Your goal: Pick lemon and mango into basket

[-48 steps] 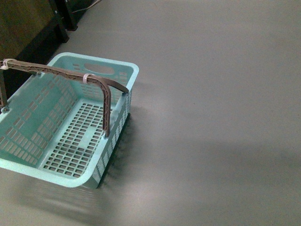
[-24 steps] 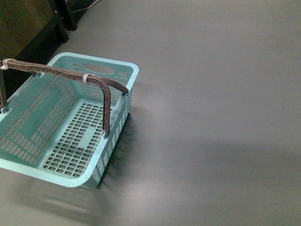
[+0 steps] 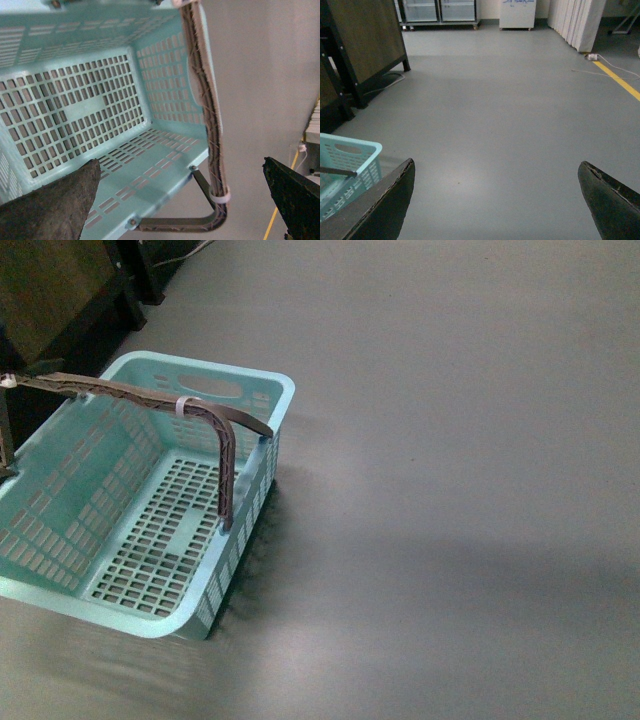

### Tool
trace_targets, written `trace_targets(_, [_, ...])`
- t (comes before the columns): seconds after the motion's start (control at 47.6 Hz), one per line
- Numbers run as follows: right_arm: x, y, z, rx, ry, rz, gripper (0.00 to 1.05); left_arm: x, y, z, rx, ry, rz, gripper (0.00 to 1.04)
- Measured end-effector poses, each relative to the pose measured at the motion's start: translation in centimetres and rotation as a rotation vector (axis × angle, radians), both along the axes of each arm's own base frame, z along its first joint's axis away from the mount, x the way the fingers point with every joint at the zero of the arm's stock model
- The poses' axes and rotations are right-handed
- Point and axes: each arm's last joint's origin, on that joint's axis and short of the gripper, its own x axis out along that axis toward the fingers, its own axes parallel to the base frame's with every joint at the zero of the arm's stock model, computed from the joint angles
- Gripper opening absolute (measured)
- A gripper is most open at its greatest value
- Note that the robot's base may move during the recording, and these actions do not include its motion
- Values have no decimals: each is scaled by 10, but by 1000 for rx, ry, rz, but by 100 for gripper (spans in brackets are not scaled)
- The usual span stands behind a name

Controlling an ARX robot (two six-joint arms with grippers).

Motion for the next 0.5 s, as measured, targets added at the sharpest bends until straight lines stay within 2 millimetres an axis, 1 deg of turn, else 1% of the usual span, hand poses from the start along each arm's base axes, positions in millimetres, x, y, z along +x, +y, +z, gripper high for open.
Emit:
trace_targets(0.126, [0,0,0,0,0,0,96,26,-11,-15,-24,28,-2,98])
trace_targets(0.147, [0,0,0,0,0,0,96,34,-14,-19,-28,30,-2,98])
trace_targets(0.273, [0,0,0,0,0,0,96,58,-24,-27,-48,30,6,98])
trace_targets(0.441, [0,0,0,0,0,0,96,84,-31,-36,-69,24,14,98])
trace_targets(0.504, [0,0,0,0,0,0,96,92,-32,-38,-74,18,16,98])
